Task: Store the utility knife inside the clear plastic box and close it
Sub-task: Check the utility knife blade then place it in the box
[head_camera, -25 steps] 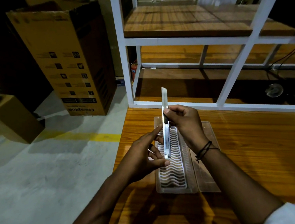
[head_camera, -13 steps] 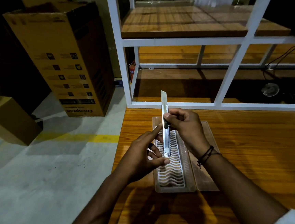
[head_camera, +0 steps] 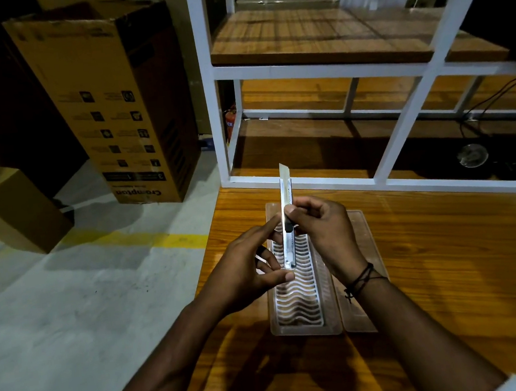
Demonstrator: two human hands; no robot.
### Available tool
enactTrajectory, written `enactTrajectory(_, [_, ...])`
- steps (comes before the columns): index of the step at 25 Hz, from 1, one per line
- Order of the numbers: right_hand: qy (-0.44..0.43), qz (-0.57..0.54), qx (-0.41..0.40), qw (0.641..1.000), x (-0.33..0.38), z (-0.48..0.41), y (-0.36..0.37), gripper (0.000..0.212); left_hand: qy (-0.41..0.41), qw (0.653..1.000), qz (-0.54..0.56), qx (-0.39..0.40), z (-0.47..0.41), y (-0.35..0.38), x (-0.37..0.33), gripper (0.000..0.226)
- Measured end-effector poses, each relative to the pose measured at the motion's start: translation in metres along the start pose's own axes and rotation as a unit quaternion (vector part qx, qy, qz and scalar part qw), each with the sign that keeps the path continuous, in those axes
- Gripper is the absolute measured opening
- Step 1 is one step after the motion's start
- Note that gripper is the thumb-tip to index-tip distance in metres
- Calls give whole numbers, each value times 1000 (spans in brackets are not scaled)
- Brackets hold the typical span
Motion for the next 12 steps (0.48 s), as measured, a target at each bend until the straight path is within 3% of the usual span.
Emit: enactTrajectory(12, [-7,-12,11,1000,-1,10,3,14,1,1000,25,-15,0,-3,0,101])
Point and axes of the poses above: each hand's wrist, its own z-axis away from the middle knuckle, its own y-axis out of the palm, x = y × z, the point moved 9 cm from there along -z, towards the middle knuckle, and after that the axes turned 14 degrees about y, right-handed, at the moved point
